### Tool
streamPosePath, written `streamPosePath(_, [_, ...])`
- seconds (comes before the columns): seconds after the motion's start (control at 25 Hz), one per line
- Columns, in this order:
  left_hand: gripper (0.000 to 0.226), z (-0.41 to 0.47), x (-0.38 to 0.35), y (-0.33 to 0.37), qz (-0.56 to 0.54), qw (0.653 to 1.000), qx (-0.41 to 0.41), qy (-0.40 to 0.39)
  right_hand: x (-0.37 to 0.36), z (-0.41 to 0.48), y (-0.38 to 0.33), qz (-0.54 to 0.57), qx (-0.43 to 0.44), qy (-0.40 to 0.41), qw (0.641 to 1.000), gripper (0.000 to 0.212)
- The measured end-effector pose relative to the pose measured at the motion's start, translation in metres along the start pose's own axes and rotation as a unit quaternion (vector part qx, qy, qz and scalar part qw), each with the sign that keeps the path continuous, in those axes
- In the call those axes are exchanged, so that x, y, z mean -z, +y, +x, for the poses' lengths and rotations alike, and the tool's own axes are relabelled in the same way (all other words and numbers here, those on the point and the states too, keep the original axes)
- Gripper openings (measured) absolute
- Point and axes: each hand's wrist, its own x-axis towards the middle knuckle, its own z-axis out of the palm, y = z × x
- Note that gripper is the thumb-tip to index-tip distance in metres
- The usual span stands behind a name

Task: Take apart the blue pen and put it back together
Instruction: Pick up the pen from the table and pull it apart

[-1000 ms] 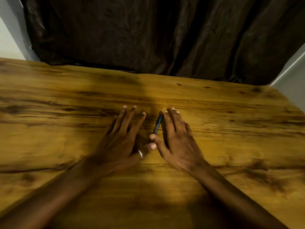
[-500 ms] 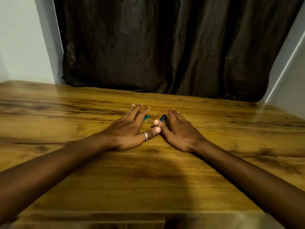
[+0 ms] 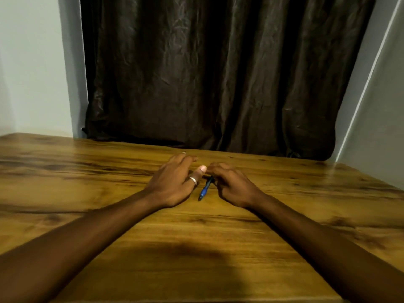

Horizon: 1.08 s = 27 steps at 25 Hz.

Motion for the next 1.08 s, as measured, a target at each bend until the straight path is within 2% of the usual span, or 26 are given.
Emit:
streamPosePath(0.24, [0.06,0.005,-0.003,-0.007,-0.038,0.997,0.01,0.063,-0.002,0.006,0.016,0.014,0.04,-0.018,0.999,0.025])
streamPosePath(0.52, [0.054,0.005,0.0,-0.007,-0.041,0.996,0.005,0.078,0.002,0.007,0.014,0.006,0.085,-0.033,0.996,0.02])
streamPosePath(0.68, [0.034,0.002,0.004,-0.003,-0.047,0.995,0.001,0.087,0.001,0.007,0.016,0.006,0.085,-0.038,0.996,0.017])
streamPosePath(0.84, [0.042,0.0,0.006,0.0,-0.04,0.995,-0.019,0.088,-0.004,0.003,0.019,0.011,0.055,0.026,0.998,0.014])
streamPosePath(0.96, [0.048,-0.003,0.004,0.004,0.066,0.994,-0.067,0.053,-0.005,-0.003,0.019,-0.048,0.02,0.093,0.994,0.014])
streamPosePath(1.08, [0.047,-0.003,0.003,0.007,0.131,0.985,-0.095,0.056,-0.005,-0.003,0.012,-0.1,0.036,0.127,0.986,0.017])
